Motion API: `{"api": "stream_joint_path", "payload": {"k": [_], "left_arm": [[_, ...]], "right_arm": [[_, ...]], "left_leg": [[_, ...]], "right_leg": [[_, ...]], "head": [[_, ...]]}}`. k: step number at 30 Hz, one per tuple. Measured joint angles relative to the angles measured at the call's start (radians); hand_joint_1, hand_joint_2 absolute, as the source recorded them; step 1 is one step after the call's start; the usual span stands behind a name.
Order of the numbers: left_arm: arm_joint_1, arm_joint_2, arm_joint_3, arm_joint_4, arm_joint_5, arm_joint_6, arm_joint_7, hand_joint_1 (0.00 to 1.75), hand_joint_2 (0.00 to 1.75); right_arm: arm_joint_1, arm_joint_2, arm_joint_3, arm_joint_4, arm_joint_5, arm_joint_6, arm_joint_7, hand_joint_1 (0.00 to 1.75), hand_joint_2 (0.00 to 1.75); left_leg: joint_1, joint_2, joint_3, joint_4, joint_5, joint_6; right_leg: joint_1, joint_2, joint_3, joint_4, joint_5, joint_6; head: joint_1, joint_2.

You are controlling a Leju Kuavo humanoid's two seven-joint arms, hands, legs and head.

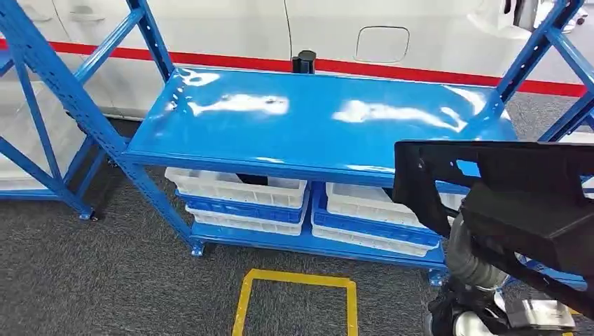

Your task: Take the parts from the cabinet and place them on the table.

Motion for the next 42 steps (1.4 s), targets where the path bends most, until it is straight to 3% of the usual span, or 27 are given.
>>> {"api": "stream_joint_path", "payload": {"k": [1,3,5,7,8,10,11,12,13,16,17,19,20,21,22,24,26,27,28,31,32,34,36,37,39,41,42], "left_arm": [[0.002,0.000,0.000,0.000,0.000,0.000,0.000,0.00,1.75],[0.002,0.000,0.000,0.000,0.000,-0.002,0.000,0.00,1.75],[-0.001,-0.001,0.000,0.000,-0.001,-0.002,-0.001,0.00,1.75],[-0.003,-0.003,0.000,0.000,-0.002,-0.002,-0.002,0.00,1.75],[-0.005,-0.003,0.000,0.000,-0.002,-0.002,-0.003,0.00,1.75],[-0.010,-0.003,0.001,0.000,-0.003,-0.003,-0.005,0.00,1.75],[-0.013,-0.004,0.002,0.000,-0.003,-0.003,-0.005,0.00,1.75],[-0.014,-0.003,0.002,0.000,-0.003,-0.003,-0.005,0.00,1.75],[-0.015,-0.004,0.003,0.000,-0.004,-0.003,-0.004,0.00,1.75],[-0.015,-0.005,0.005,0.000,-0.003,-0.001,-0.004,0.00,1.75],[-0.015,-0.003,0.005,0.001,-0.002,0.000,-0.003,0.00,1.75],[-0.016,-0.003,0.006,0.001,-0.002,0.000,-0.002,0.00,1.75],[-0.019,-0.003,0.007,0.001,-0.002,0.000,-0.002,0.00,1.75],[-0.022,-0.002,0.007,0.001,-0.002,-0.002,-0.002,0.00,1.75],[-0.024,-0.002,0.007,0.001,-0.002,-0.002,-0.002,0.00,1.75],[-0.023,-0.002,0.007,0.001,-0.003,-0.002,-0.002,0.00,1.75],[-0.016,-0.001,0.006,0.001,-0.003,-0.002,-0.001,0.00,1.75],[-0.012,0.000,0.006,0.001,-0.003,-0.002,-0.001,0.00,1.75],[-0.010,0.000,0.005,0.001,-0.004,-0.002,-0.001,0.00,1.75],[-0.008,-0.003,0.003,0.001,-0.003,-0.002,0.002,0.00,1.75],[-0.007,-0.004,0.003,0.001,-0.003,-0.002,0.005,0.00,1.75],[-0.007,-0.004,0.002,0.000,-0.003,-0.002,0.007,0.00,1.75],[-0.009,-0.005,0.002,0.000,-0.001,-0.002,0.008,0.00,1.75],[-0.010,-0.005,0.002,0.000,0.000,-0.002,0.008,0.00,1.75],[-0.013,-0.005,0.002,0.000,0.000,-0.002,0.009,0.00,1.75],[-0.017,-0.005,0.002,0.000,-0.001,0.003,0.010,0.00,1.75],[-0.019,-0.005,0.001,0.000,-0.005,0.009,0.011,0.00,1.75]], "right_arm": [[0.007,-0.001,-0.001,0.000,-0.001,0.000,-0.002,1.75,1.75],[0.015,-0.005,-0.010,0.000,-0.003,0.000,-0.003,1.75,1.75],[0.018,-0.007,-0.016,0.000,-0.003,0.000,-0.003,1.75,1.75],[0.022,-0.009,-0.017,0.000,-0.004,0.000,-0.003,1.75,1.75],[0.026,-0.010,-0.019,0.000,-0.005,0.000,-0.004,1.75,1.75],[0.033,-0.010,-0.023,0.000,-0.004,0.002,-0.005,1.75,1.75],[0.035,-0.010,-0.024,0.000,-0.004,0.004,-0.008,1.75,1.75],[0.036,-0.010,-0.025,-0.002,-0.005,0.008,-0.010,1.75,1.75],[0.038,-0.010,-0.025,-0.006,-0.008,0.014,-0.013,1.75,1.75],[0.052,-0.010,-0.031,-0.010,-0.010,0.027,-0.021,1.75,1.75],[0.052,-0.010,-0.033,-0.009,-0.011,0.032,-0.023,1.75,1.75],[0.052,-0.009,-0.035,-0.009,-0.016,0.041,-0.026,1.75,1.75],[0.052,-0.008,-0.036,-0.009,-0.018,0.044,-0.029,1.75,1.75],[0.053,-0.008,-0.039,-0.009,-0.020,0.045,-0.032,1.75,1.75],[0.053,-0.008,-0.040,-0.009,-0.021,0.045,-0.034,1.75,1.75],[0.058,-0.008,-0.042,-0.010,-0.022,0.045,-0.036,1.75,1.75],[0.065,-0.007,-0.043,-0.010,-0.023,0.045,-0.038,1.75,1.75],[0.066,-0.006,-0.044,-0.011,-0.023,0.045,-0.039,1.75,1.75],[0.067,-0.006,-0.047,-0.013,-0.026,0.045,-0.040,1.75,1.75],[0.070,-0.004,-0.048,-0.014,-0.026,0.044,-0.042,1.75,1.75],[0.072,-0.004,-0.050,-0.014,-0.026,0.044,-0.042,1.75,1.75],[0.075,-0.003,-0.053,-0.014,-0.026,0.044,-0.042,1.75,1.75],[0.076,-0.004,-0.057,-0.014,-0.025,0.044,-0.043,1.75,1.75],[0.077,-0.004,-0.058,-0.014,-0.025,0.045,-0.043,1.75,1.75],[0.079,-0.004,-0.060,-0.014,-0.024,0.047,-0.043,1.75,1.75],[0.079,-0.004,-0.060,-0.014,-0.014,0.047,-0.043,1.75,1.75],[0.078,-0.004,-0.060,-0.014,-0.007,0.047,-0.043,1.75,1.75]], "left_leg": [[0.001,0.002,-0.017,-0.009,0.014,0.016],[0.005,0.009,-0.034,-0.013,0.040,0.040],[0.001,0.012,-0.063,-0.013,0.064,0.049],[-0.002,0.014,-0.093,-0.011,0.087,0.049],[-0.002,0.014,-0.108,-0.010,0.098,0.047],[-0.001,0.014,-0.140,-0.003,0.118,0.042],[-0.001,0.012,-0.151,0.005,0.126,0.037],[-0.007,0.011,-0.159,0.012,0.130,0.032],[-0.009,0.011,-0.164,0.020,0.135,0.028],[-0.010,0.009,-0.168,0.019,0.160,0.014],[-0.004,0.006,-0.177,0.026,0.147,0.009],[0.000,0.006,-0.196,0.105,0.028,-0.008],[0.002,0.006,-0.210,0.177,-0.031,-0.014],[0.005,0.006,-0.222,0.264,-0.076,-0.020],[0.008,0.006,-0.224,0.316,-0.082,-0.024],[0.015,0.006,-0.181,0.308,-0.022,-0.027],[0.025,0.006,-0.068,0.156,0.030,-0.028],[0.029,0.003,-0.013,0.068,0.014,-0.028],[0.021,-0.002,0.012,0.019,0.003,-0.023],[0.011,0.000,-0.010,0.011,0.004,-0.012],[0.018,0.002,-0.027,0.005,0.019,0.010],[0.015,0.010,-0.053,0.004,0.042,0.040],[0.010,0.012,-0.083,0.005,0.067,0.044],[0.008,0.012,-0.096,0.005,0.078,0.044],[0.006,0.014,-0.122,0.006,0.099,0.042],[0.006,0.013,-0.147,0.007,0.117,0.036],[0.005,0.006,-0.152,0.010,0.126,0.029]], "right_leg": [[0.004,0.000,-0.005,-0.002,0.011,0.009],[0.005,0.003,-0.039,0.047,-0.057,-0.004],[0.004,0.004,-0.076,0.191,-0.164,-0.021],[0.004,0.004,-0.092,0.312,-0.193,-0.009],[0.004,0.004,-0.076,0.317,-0.172,0.004],[0.003,0.004,0.017,0.204,-0.106,0.029],[0.001,0.004,0.087,0.106,-0.100,0.029],[0.003,0.004,0.157,0.011,-0.128,0.019],[0.009,0.007,0.189,-0.049,-0.150,0.007],[0.009,0.006,0.163,-0.038,-0.140,-0.011],[-0.009,0.001,0.154,-0.038,-0.127,-0.023],[-0.005,-0.002,0.131,-0.038,-0.107,-0.043],[-0.004,-0.003,0.120,-0.038,-0.097,-0.045],[-0.002,-0.004,0.108,-0.037,-0.084,-0.045],[-0.001,-0.006,0.099,-0.035,-0.075,-0.044],[-0.001,-0.005,0.069,-0.025,-0.058,-0.037],[-0.002,-0.005,0.049,-0.012,-0.050,-0.030],[-0.001,-0.005,0.042,-0.007,-0.046,-0.024],[0.004,-0.004,0.034,-0.001,-0.039,-0.014],[-0.001,-0.007,0.013,-0.001,-0.013,0.010],[0.004,-0.007,0.000,0.003,-0.015,0.015],[0.003,-0.003,-0.041,0.075,-0.100,-0.004],[0.003,0.000,-0.080,0.227,-0.193,-0.016],[0.003,0.001,-0.088,0.287,-0.205,-0.010],[0.001,0.001,-0.054,0.300,-0.163,0.014],[0.000,0.001,0.053,0.161,-0.106,0.033],[-0.001,0.010,0.125,0.060,-0.112,0.027]], "head": [[0.003,0.000],[0.000,0.000],[0.008,0.000],[0.009,0.000],[0.008,0.000],[0.009,0.000],[0.009,0.000],[0.010,0.000],[0.006,0.000],[0.003,0.000],[0.004,0.000],[-0.006,0.000],[-0.007,0.000],[-0.007,0.000],[-0.006,0.000],[-0.007,0.000],[-0.007,0.000],[-0.007,0.000],[-0.006,0.000],[-0.006,0.000],[-0.002,0.000],[0.000,0.000],[0.001,0.000],[0.003,0.000],[0.002,0.000],[0.002,0.000],[0.003,0.000]]}}
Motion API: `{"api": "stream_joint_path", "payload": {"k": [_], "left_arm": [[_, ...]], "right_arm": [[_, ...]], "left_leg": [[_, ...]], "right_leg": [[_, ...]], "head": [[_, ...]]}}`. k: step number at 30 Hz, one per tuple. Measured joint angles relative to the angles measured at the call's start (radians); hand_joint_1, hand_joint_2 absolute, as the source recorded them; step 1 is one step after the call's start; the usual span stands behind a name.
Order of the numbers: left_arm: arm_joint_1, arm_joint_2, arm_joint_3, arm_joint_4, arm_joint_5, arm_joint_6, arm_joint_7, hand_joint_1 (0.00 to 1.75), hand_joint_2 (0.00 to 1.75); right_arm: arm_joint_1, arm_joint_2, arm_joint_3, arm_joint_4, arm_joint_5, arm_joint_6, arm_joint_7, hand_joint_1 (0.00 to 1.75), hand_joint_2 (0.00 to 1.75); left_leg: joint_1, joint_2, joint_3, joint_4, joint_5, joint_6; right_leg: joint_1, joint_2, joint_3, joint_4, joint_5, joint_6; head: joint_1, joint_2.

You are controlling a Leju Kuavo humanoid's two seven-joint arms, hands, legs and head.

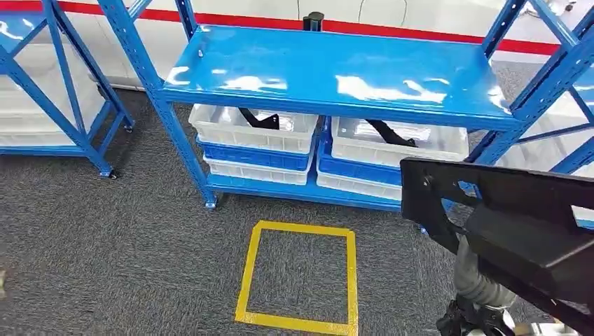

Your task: Take the parts from the cabinet and place them on the table.

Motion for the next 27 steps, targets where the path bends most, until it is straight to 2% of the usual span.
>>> {"api": "stream_joint_path", "payload": {"k": [1,2,4,5,6,7,9,10,11,12,13,14,15,16,17,19,20,21,22,23,24,25,26,27], "left_arm": [[-0.004,0.000,-0.003,0.000,-0.002,0.003,0.003,0.00,1.75],[-0.007,0.000,-0.009,0.000,-0.002,0.006,0.010,0.00,1.75],[-0.008,0.001,-0.013,0.000,-0.003,0.008,0.013,0.00,1.75],[-0.008,0.004,-0.013,0.000,-0.004,0.011,0.013,0.00,1.75],[-0.008,0.004,-0.016,0.000,-0.007,0.011,0.012,0.00,1.75],[-0.009,0.003,-0.018,-0.001,-0.010,0.011,0.011,0.00,1.75],[-0.013,0.004,-0.022,-0.001,-0.010,0.011,0.011,0.00,1.75],[-0.015,0.003,-0.023,-0.001,-0.011,0.011,0.010,0.00,1.75],[-0.016,0.004,-0.026,-0.001,-0.012,0.012,0.010,0.00,1.75],[-0.015,0.004,-0.028,-0.001,-0.012,0.013,0.010,0.00,1.75],[-0.013,0.004,-0.031,-0.001,-0.013,0.016,0.011,0.00,1.75],[-0.009,0.004,-0.036,-0.001,-0.015,0.019,0.011,0.00,1.75],[-0.003,0.004,-0.041,-0.001,-0.017,0.024,0.011,0.00,1.75],[0.003,0.000,-0.042,-0.001,-0.018,0.024,0.011,0.00,1.75],[0.008,0.005,-0.043,0.000,-0.018,0.025,0.008,0.00,1.75],[0.008,0.005,-0.045,0.000,-0.021,0.025,0.002,0.00,1.75],[0.008,0.005,-0.046,0.000,-0.022,0.025,-0.001,0.00,1.75],[0.007,0.002,-0.048,-0.001,-0.024,0.025,-0.003,0.00,1.75],[0.006,0.002,-0.052,-0.001,-0.024,0.025,-0.005,0.00,1.75],[0.004,0.001,-0.054,-0.001,-0.025,0.025,-0.007,0.00,1.75],[0.004,0.001,-0.056,-0.001,-0.025,0.025,-0.008,0.00,1.75],[0.004,0.000,-0.057,-0.001,-0.026,0.025,-0.008,0.00,1.75],[0.004,-0.001,-0.059,-0.001,-0.026,0.024,-0.010,0.00,1.75],[0.004,-0.002,-0.060,-0.001,-0.027,0.023,-0.011,0.00,1.75]], "right_arm": [[-0.001,0.000,0.000,0.000,0.005,-0.001,0.000,1.75,1.75],[0.000,0.001,-0.001,-0.002,0.009,-0.003,0.000,1.75,1.75],[0.002,0.002,-0.003,-0.003,0.018,-0.005,0.000,1.75,1.75],[0.001,0.003,-0.003,-0.003,0.020,-0.007,0.000,1.75,1.75],[-0.001,0.007,-0.005,-0.003,0.024,-0.008,0.000,1.75,1.75],[0.000,0.009,-0.005,-0.003,0.027,-0.008,0.000,1.75,1.75],[0.000,0.010,-0.007,-0.003,0.035,-0.008,0.000,1.75,1.75],[0.000,0.011,-0.008,-0.003,0.037,-0.007,0.000,1.75,1.75],[0.000,0.012,-0.008,-0.003,0.039,-0.007,0.000,1.75,1.75],[0.000,0.013,-0.008,-0.003,0.039,-0.006,0.000,1.75,1.75],[0.000,0.013,-0.008,-0.003,0.040,-0.004,0.000,1.75,1.75],[-0.002,0.013,-0.008,-0.003,0.040,-0.003,0.000,1.75,1.75],[-0.003,0.014,-0.008,-0.003,0.041,-0.003,-0.001,1.75,1.75],[-0.005,0.014,-0.009,-0.003,0.041,-0.003,-0.002,1.75,1.75],[-0.005,0.014,-0.009,-0.003,0.041,-0.002,-0.003,1.75,1.75],[-0.006,0.014,-0.009,-0.003,0.042,0.000,-0.005,1.75,1.75],[-0.009,0.014,-0.009,-0.003,0.043,0.001,-0.006,1.75,1.75],[-0.016,0.014,-0.009,-0.003,0.044,0.002,-0.007,1.75,1.75],[-0.019,0.012,-0.009,-0.003,0.044,0.003,-0.008,1.75,1.75],[-0.018,0.012,-0.009,-0.003,0.044,0.005,-0.009,1.75,1.75],[-0.015,0.011,-0.009,-0.002,0.044,0.006,-0.009,1.75,1.75],[-0.015,0.009,-0.009,-0.001,0.045,0.006,-0.009,1.75,1.75],[-0.015,0.008,-0.009,0.000,0.045,0.006,-0.009,1.75,1.75],[-0.015,0.007,-0.009,0.001,0.045,0.006,-0.009,1.75,1.75]], "left_leg": [[-0.006,-0.010,-0.011,0.004,0.005,-0.007],[-0.009,-0.008,-0.009,0.005,0.015,-0.012],[-0.010,-0.015,-0.011,0.001,0.031,-0.018],[-0.008,-0.020,-0.017,0.002,0.035,-0.020],[-0.004,-0.016,-0.022,0.016,0.008,-0.027],[-0.003,-0.010,-0.031,0.056,-0.044,-0.035],[0.001,-0.005,-0.070,0.213,-0.146,-0.049],[0.002,-0.004,-0.084,0.284,-0.170,-0.054],[0.004,-0.002,-0.078,0.314,-0.169,-0.057],[0.008,0.001,-0.052,0.296,-0.150,-0.058],[0.013,0.006,-0.012,0.239,-0.119,-0.059],[0.018,0.021,0.040,0.148,-0.080,-0.059],[0.020,0.048,0.079,0.063,-0.055,-0.057],[0.005,0.080,0.093,0.051,-0.067,-0.053],[0.000,0.081,0.082,0.043,-0.059,-0.040],[-0.006,0.060,0.065,0.042,-0.057,-0.034],[-0.005,0.048,0.066,0.032,-0.055,-0.029],[0.010,0.022,0.092,-0.019,-0.071,-0.017],[0.008,0.005,0.086,-0.017,-0.068,-0.005],[0.008,-0.002,0.082,-0.019,-0.065,0.000],[0.008,-0.011,0.079,-0.019,-0.064,0.001],[0.008,-0.023,0.079,-0.019,-0.064,0.002],[0.007,-0.033,0.080,-0.017,-0.064,0.002],[0.008,-0.046,0.081,-0.015,-0.064,0.002]], "right_leg": [[0.003,0.019,0.071,-0.091,-0.027,-0.012],[0.006,0.023,0.073,-0.116,-0.039,-0.022],[0.010,0.011,0.060,-0.111,-0.033,-0.030],[-0.007,0.003,0.056,-0.113,-0.026,-0.041],[-0.010,-0.008,0.053,-0.113,-0.019,-0.051],[-0.010,-0.014,0.049,-0.113,-0.014,-0.062],[-0.007,-0.035,0.042,-0.112,-0.009,-0.069],[-0.006,-0.046,0.039,-0.111,-0.006,-0.070],[-0.005,-0.055,0.037,-0.110,-0.006,-0.069],[-0.005,-0.063,0.036,-0.109,-0.005,-0.068],[-0.006,-0.072,0.038,-0.107,-0.006,-0.068],[-0.006,-0.079,0.046,-0.107,-0.006,-0.068],[-0.002,-0.086,0.043,-0.106,-0.007,-0.066],[0.005,-0.092,0.028,-0.104,-0.005,-0.059],[0.009,-0.098,0.025,-0.099,-0.001,-0.052],[0.010,-0.120,0.019,-0.101,0.004,-0.045],[0.009,-0.132,0.020,-0.101,0.002,-0.040],[0.007,-0.092,0.001,-0.089,-0.018,-0.036],[0.004,-0.047,-0.024,-0.049,-0.038,-0.041],[0.002,-0.024,-0.065,0.030,-0.067,-0.048],[0.002,-0.015,-0.107,0.119,-0.092,-0.051],[0.002,-0.010,-0.147,0.196,-0.108,-0.050],[0.002,-0.007,-0.174,0.238,-0.107,-0.044],[0.001,-0.007,-0.173,0.223,-0.086,-0.033]], "head": [[0.001,0.000],[-0.004,0.000],[-0.003,0.000],[-0.001,0.000],[-0.004,0.000],[-0.006,0.000],[-0.007,0.000],[-0.007,0.000],[-0.008,0.000],[-0.008,0.000],[-0.008,0.000],[-0.007,0.000],[-0.007,0.000],[-0.010,0.000],[-0.011,0.000],[-0.010,0.000],[-0.012,0.000],[-0.008,0.000],[-0.006,0.000],[-0.003,0.000],[-0.002,0.000],[-0.001,0.000],[-0.001,0.000],[-0.002,0.000]]}}
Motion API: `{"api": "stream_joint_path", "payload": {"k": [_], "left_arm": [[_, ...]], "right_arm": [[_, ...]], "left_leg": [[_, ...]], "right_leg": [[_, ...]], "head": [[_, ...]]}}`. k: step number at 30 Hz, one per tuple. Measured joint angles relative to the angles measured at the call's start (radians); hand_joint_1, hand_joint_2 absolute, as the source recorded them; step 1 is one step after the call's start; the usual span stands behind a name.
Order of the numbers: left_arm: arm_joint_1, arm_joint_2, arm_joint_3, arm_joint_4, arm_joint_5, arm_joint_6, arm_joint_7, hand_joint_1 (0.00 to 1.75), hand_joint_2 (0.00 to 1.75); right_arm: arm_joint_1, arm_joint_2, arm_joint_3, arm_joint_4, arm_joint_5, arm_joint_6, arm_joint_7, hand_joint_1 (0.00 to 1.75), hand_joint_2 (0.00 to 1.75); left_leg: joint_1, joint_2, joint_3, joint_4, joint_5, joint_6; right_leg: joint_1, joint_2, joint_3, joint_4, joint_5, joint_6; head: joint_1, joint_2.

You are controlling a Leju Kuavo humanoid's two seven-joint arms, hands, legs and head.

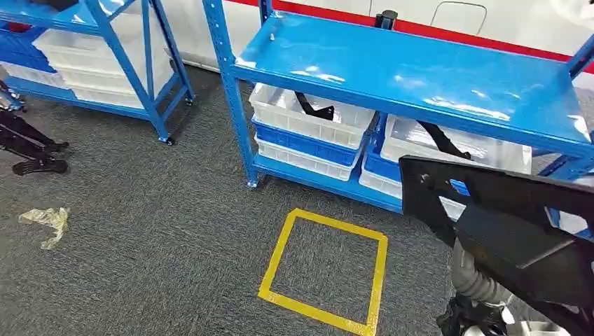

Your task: Take the parts from the cabinet and place them on the table.

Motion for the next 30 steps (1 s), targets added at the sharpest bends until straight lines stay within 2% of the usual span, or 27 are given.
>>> {"api": "stream_joint_path", "payload": {"k": [1,2,3,4,5,8,9,10,11,12,13,14,15,16,17,18,19,20,21,23,24,25,26,27,28,29,30], "left_arm": [[-0.001,0.000,0.000,0.000,0.000,-0.001,0.000,0.00,1.75],[-0.003,-0.002,-0.001,-0.001,0.000,-0.001,0.000,0.00,1.75],[-0.004,-0.003,-0.001,-0.001,0.000,-0.001,0.000,0.00,1.75],[-0.006,-0.002,-0.001,-0.001,0.001,-0.001,0.000,0.00,1.75],[-0.009,-0.002,-0.001,-0.001,0.004,-0.001,0.001,0.00,1.75],[-0.009,-0.002,0.000,-0.002,0.014,0.000,0.002,0.00,1.75],[-0.009,-0.001,0.000,-0.002,0.015,0.000,0.002,0.00,1.75],[-0.009,-0.002,0.000,-0.002,0.017,0.003,0.005,0.00,1.75],[-0.010,-0.002,0.001,-0.002,0.017,0.004,0.006,0.00,1.75],[-0.013,-0.001,0.001,-0.002,0.018,0.004,0.006,0.00,1.75],[-0.017,-0.002,0.002,-0.002,0.022,0.004,0.006,0.00,1.75],[-0.019,-0.003,0.004,-0.003,0.024,0.004,0.006,0.00,1.75],[-0.019,-0.004,0.005,-0.004,0.024,0.006,0.006,0.00,1.75],[-0.018,-0.004,0.005,-0.004,0.025,0.008,0.008,0.00,1.75],[-0.015,-0.005,0.005,-0.004,0.025,0.011,0.011,0.00,1.75],[-0.011,-0.005,0.005,-0.004,0.025,0.013,0.013,0.00,1.75],[-0.005,-0.006,0.005,-0.004,0.025,0.016,0.015,0.00,1.75],[-0.001,-0.008,0.005,-0.004,0.025,0.018,0.016,0.00,1.75],[0.002,-0.008,0.005,-0.004,0.025,0.018,0.016,0.00,1.75],[0.007,-0.008,0.005,-0.004,0.026,0.019,0.016,0.00,1.75],[0.007,-0.008,0.005,-0.004,0.026,0.019,0.016,0.00,1.75],[0.006,-0.011,0.005,-0.005,0.027,0.019,0.015,0.00,1.75],[0.004,-0.012,0.005,-0.005,0.027,0.020,0.015,0.00,1.75],[0.003,-0.013,0.005,-0.005,0.027,0.021,0.015,0.00,1.75],[0.003,-0.014,0.005,-0.005,0.027,0.021,0.013,0.00,1.75],[0.003,-0.015,0.005,-0.005,0.027,0.020,0.011,0.00,1.75],[0.003,-0.016,0.005,-0.006,0.027,0.020,0.010,0.00,1.75]], "right_arm": [[0.000,0.000,0.000,0.000,0.000,0.000,0.000,1.75,1.75],[0.000,-0.001,0.000,0.000,0.000,0.000,0.000,1.75,1.75],[-0.001,-0.002,0.000,0.000,0.000,0.001,0.000,1.75,1.75],[-0.001,-0.002,0.000,0.001,0.002,0.002,0.000,1.75,1.75],[-0.001,-0.002,0.001,0.000,0.006,0.003,0.000,1.75,1.75],[-0.004,-0.004,0.003,0.001,0.009,0.011,0.002,1.75,1.75],[-0.007,-0.004,0.005,0.001,0.009,0.012,0.002,1.75,1.75],[-0.008,-0.004,0.006,0.001,0.010,0.014,0.003,1.75,1.75],[-0.008,-0.003,0.007,0.000,0.010,0.015,0.003,1.75,1.75],[-0.008,-0.004,0.008,0.001,0.010,0.017,0.004,1.75,1.75],[-0.008,-0.005,0.008,0.001,0.011,0.018,0.006,1.75,1.75],[-0.009,-0.004,0.010,0.002,0.012,0.019,0.007,1.75,1.75],[-0.011,-0.004,0.013,0.003,0.013,0.021,0.010,1.75,1.75],[-0.014,-0.004,0.016,0.003,0.013,0.021,0.011,1.75,1.75],[-0.016,-0.004,0.018,0.003,0.014,0.021,0.012,1.75,1.75],[-0.020,-0.004,0.022,0.003,0.014,0.022,0.013,1.75,1.75],[-0.023,-0.004,0.024,0.003,0.014,0.022,0.013,1.75,1.75],[-0.024,-0.004,0.026,0.003,0.014,0.022,0.013,1.75,1.75],[-0.024,-0.004,0.026,0.003,0.014,0.022,0.013,1.75,1.75],[-0.025,-0.004,0.029,0.005,0.014,0.023,0.015,1.75,1.75],[-0.027,-0.004,0.031,0.005,0.015,0.024,0.015,1.75,1.75],[-0.032,-0.005,0.031,0.006,0.016,0.024,0.017,1.75,1.75],[-0.032,-0.005,0.031,0.006,0.018,0.025,0.018,1.75,1.75],[-0.032,-0.006,0.031,0.008,0.018,0.026,0.018,1.75,1.75],[-0.032,-0.007,0.031,0.011,0.021,0.026,0.019,1.75,1.75],[-0.032,-0.008,0.031,0.016,0.021,0.026,0.020,1.75,1.75],[-0.032,-0.009,0.031,0.019,0.021,0.025,0.020,1.75,1.75]], "left_leg": [[0.001,-0.014,0.000,0.004,-0.001,-0.001],[0.004,-0.028,0.001,0.010,-0.002,-0.003],[0.005,-0.040,-0.002,0.018,-0.005,-0.008],[0.001,-0.050,-0.010,0.025,-0.009,-0.015],[-0.001,-0.061,-0.022,0.038,-0.011,-0.020],[0.005,-0.087,-0.033,0.028,0.003,-0.040],[0.006,-0.069,-0.033,0.036,-0.004,-0.042],[-0.001,-0.014,-0.044,0.065,-0.028,-0.047],[0.001,0.014,-0.070,0.123,-0.066,-0.051],[0.001,0.030,-0.101,0.198,-0.107,-0.055],[0.002,0.037,-0.133,0.280,-0.145,-0.057],[0.002,0.041,-0.146,0.328,-0.159,-0.059],[0.002,0.042,-0.136,0.327,-0.151,-0.058],[0.003,0.047,-0.107,0.285,-0.124,-0.056],[0.004,0.054,-0.064,0.212,-0.087,-0.054],[0.004,0.072,-0.012,0.117,-0.046,-0.050],[0.002,0.117,0.021,0.050,-0.036,-0.047],[-0.014,0.147,0.021,0.033,-0.043,-0.043],[-0.014,0.136,0.013,0.035,-0.043,-0.032],[-0.020,0.111,0.001,0.032,-0.037,-0.020],[-0.016,0.096,0.007,0.020,-0.027,-0.006],[-0.012,0.088,0.007,0.016,-0.020,0.001],[-0.010,0.075,0.003,0.016,-0.016,0.008],[-0.010,0.063,0.000,0.016,-0.012,0.013],[-0.010,0.051,-0.004,0.016,-0.011,0.016],[-0.011,0.035,-0.006,0.017,-0.009,0.017],[-0.012,0.020,-0.006,0.017,-0.007,0.016]], "right_leg": [[-0.003,0.000,0.024,-0.062,0.038,0.013],[-0.008,0.007,0.062,-0.155,0.084,0.026],[-0.016,0.033,0.098,-0.242,0.121,0.037],[-0.022,0.079,0.112,-0.268,0.105,0.033],[-0.020,0.076,0.114,-0.274,0.109,0.024],[-0.013,0.047,0.110,-0.267,0.115,0.009],[-0.027,0.032,0.110,-0.272,0.119,0.000],[-0.023,0.022,0.111,-0.272,0.119,-0.005],[-0.021,0.011,0.110,-0.272,0.120,-0.013],[-0.017,-0.003,0.108,-0.272,0.121,-0.017],[-0.014,-0.022,0.106,-0.272,0.120,-0.017],[-0.012,-0.037,0.105,-0.272,0.121,-0.017],[-0.011,-0.051,0.105,-0.272,0.121,-0.017],[-0.010,-0.064,0.105,-0.272,0.121,-0.017],[-0.009,-0.075,0.107,-0.272,0.121,-0.017],[-0.010,-0.086,0.109,-0.272,0.120,-0.017],[-0.006,-0.094,0.110,-0.272,0.121,-0.016],[0.005,-0.105,0.106,-0.267,0.122,-0.014],[0.006,-0.114,0.100,-0.269,0.125,-0.008],[0.004,-0.143,0.102,-0.273,0.129,-0.002],[0.003,-0.142,0.102,-0.272,0.124,0.005],[-0.001,-0.080,0.091,-0.255,0.112,0.007],[-0.001,-0.035,0.069,-0.205,0.082,0.000],[-0.001,-0.015,0.034,-0.126,0.047,-0.008],[0.000,-0.007,-0.006,-0.040,0.017,-0.012],[0.001,-0.004,-0.037,0.026,0.000,-0.011],[0.001,-0.003,-0.047,0.045,0.003,-0.006]], "head": [[0.001,0.000],[0.001,0.000],[0.001,0.000],[0.001,0.000],[0.001,0.000],[-0.002,0.000],[-0.002,0.000],[-0.006,0.000],[-0.014,0.000],[-0.015,0.000],[-0.015,0.000],[-0.015,0.000],[-0.014,0.000],[-0.016,0.000],[-0.014,0.000],[-0.015,0.000],[-0.015,0.000],[-0.015,0.000],[-0.015,0.000],[-0.012,0.000],[-0.013,0.000],[-0.011,0.000],[-0.011,0.000],[-0.005,0.000],[-0.005,0.000],[-0.004,0.000],[-0.005,0.000]]}}
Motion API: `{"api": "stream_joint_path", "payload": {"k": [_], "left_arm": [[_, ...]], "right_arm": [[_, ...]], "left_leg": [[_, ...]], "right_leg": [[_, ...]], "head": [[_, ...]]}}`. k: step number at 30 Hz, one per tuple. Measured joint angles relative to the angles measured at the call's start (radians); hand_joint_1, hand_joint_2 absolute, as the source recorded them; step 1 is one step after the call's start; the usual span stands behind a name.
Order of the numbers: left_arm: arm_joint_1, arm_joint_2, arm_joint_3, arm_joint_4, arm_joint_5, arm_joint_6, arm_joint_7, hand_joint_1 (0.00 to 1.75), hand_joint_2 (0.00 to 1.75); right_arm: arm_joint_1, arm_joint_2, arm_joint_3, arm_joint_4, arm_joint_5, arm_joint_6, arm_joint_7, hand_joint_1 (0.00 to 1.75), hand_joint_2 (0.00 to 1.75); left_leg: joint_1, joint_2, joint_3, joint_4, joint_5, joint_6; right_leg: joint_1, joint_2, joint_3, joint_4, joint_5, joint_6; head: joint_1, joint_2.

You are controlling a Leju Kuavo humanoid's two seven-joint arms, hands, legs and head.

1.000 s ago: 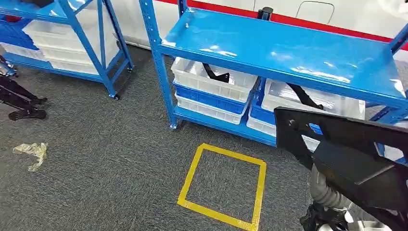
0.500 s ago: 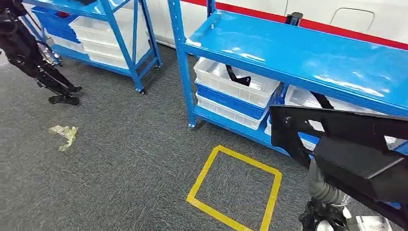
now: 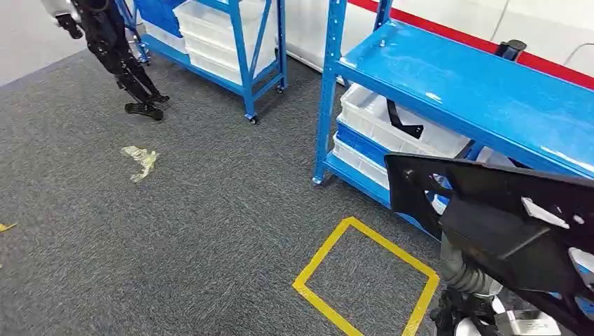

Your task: Take the parts from the cabinet and place them on the table.

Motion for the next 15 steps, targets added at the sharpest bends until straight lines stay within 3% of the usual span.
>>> {"api": "stream_joint_path", "payload": {"k": [1,3,4,5,6,8,9,10,11,12,14,15], "left_arm": [[0.000,0.000,0.000,0.000,0.000,0.000,0.000,0.00,1.75],[-0.002,-0.001,0.000,-0.001,0.000,0.000,0.000,0.00,1.75],[-0.003,-0.002,0.000,-0.002,-0.001,0.000,-0.001,0.00,1.75],[-0.006,-0.001,-0.001,-0.002,-0.002,0.000,-0.002,0.00,1.75],[-0.008,-0.001,-0.002,-0.002,-0.002,0.000,-0.002,0.00,1.75],[-0.007,0.000,-0.005,-0.002,-0.002,0.000,-0.002,0.00,1.75],[-0.008,0.001,-0.005,-0.002,-0.002,0.000,-0.002,0.00,1.75],[-0.008,0.001,-0.005,-0.002,-0.002,0.001,-0.002,0.00,1.75],[-0.008,0.002,-0.007,-0.002,-0.002,0.002,0.000,0.00,1.75],[-0.010,0.004,-0.008,-0.002,-0.002,0.001,0.000,0.00,1.75],[-0.017,0.007,-0.009,-0.002,-0.002,0.001,0.002,0.00,1.75],[-0.017,0.006,-0.010,-0.003,-0.002,0.001,0.005,0.00,1.75]], "right_arm": [[0.000,-0.002,0.000,0.003,0.000,0.000,0.000,1.75,1.75],[-0.001,-0.003,0.000,0.008,0.000,0.000,0.000,1.75,1.75],[-0.002,-0.005,0.000,0.009,0.000,0.000,0.000,1.75,1.75],[-0.003,-0.006,0.000,0.011,0.000,0.000,-0.001,1.75,1.75],[-0.002,-0.006,0.000,0.012,-0.002,-0.002,-0.002,1.75,1.75],[-0.004,-0.008,0.000,0.016,-0.005,-0.003,-0.002,1.75,1.75],[-0.007,-0.008,0.001,0.016,-0.007,-0.003,-0.002,1.75,1.75],[-0.011,-0.007,0.002,0.016,-0.014,0.002,-0.002,1.75,1.75],[-0.011,-0.007,0.004,0.016,-0.021,0.011,0.001,1.75,1.75],[-0.010,-0.007,0.006,0.016,-0.029,0.019,0.001,1.75,1.75],[-0.008,-0.009,0.008,0.016,-0.035,0.032,0.005,1.75,1.75],[-0.008,-0.010,0.010,0.016,-0.037,0.040,0.005,1.75,1.75]], "left_leg": [[0.000,-0.015,0.001,0.001,0.001,-0.001],[0.003,-0.045,0.005,0.004,0.001,-0.004],[0.004,-0.057,0.002,0.009,-0.002,-0.009],[-0.006,-0.069,-0.009,0.025,-0.008,-0.018],[-0.002,-0.080,-0.017,0.025,-0.005,-0.022],[0.003,-0.098,-0.026,0.021,0.002,-0.032],[0.003,-0.107,-0.027,0.022,0.001,-0.035],[0.004,-0.080,-0.027,0.034,-0.010,-0.038],[0.000,-0.029,-0.044,0.072,-0.036,-0.045],[0.003,0.003,-0.074,0.139,-0.075,-0.052],[0.007,0.022,-0.134,0.278,-0.135,-0.060],[0.009,0.024,-0.148,0.312,-0.139,-0.062]], "right_leg": [[0.000,0.001,0.012,-0.027,0.018,0.008],[-0.004,0.015,0.089,-0.189,0.091,0.029],[-0.010,0.053,0.126,-0.272,0.122,0.038],[-0.013,0.089,0.143,-0.310,0.116,0.031],[-0.014,0.081,0.140,-0.303,0.117,0.021],[-0.007,0.062,0.138,-0.302,0.119,0.013],[-0.012,0.050,0.139,-0.305,0.121,0.007],[-0.019,0.037,0.141,-0.308,0.123,-0.001],[-0.016,0.028,0.143,-0.308,0.121,-0.005],[-0.015,0.014,0.143,-0.308,0.119,-0.017],[-0.008,-0.016,0.142,-0.308,0.117,-0.020],[-0.007,-0.030,0.142,-0.308,0.116,-0.021]], "head": [[0.000,0.000],[0.000,0.000],[0.002,0.000],[0.003,0.000],[0.000,0.000],[-0.001,0.000],[-0.001,0.000],[0.000,0.000],[-0.009,0.000],[-0.013,0.000],[-0.012,0.000],[-0.013,0.000]]}}
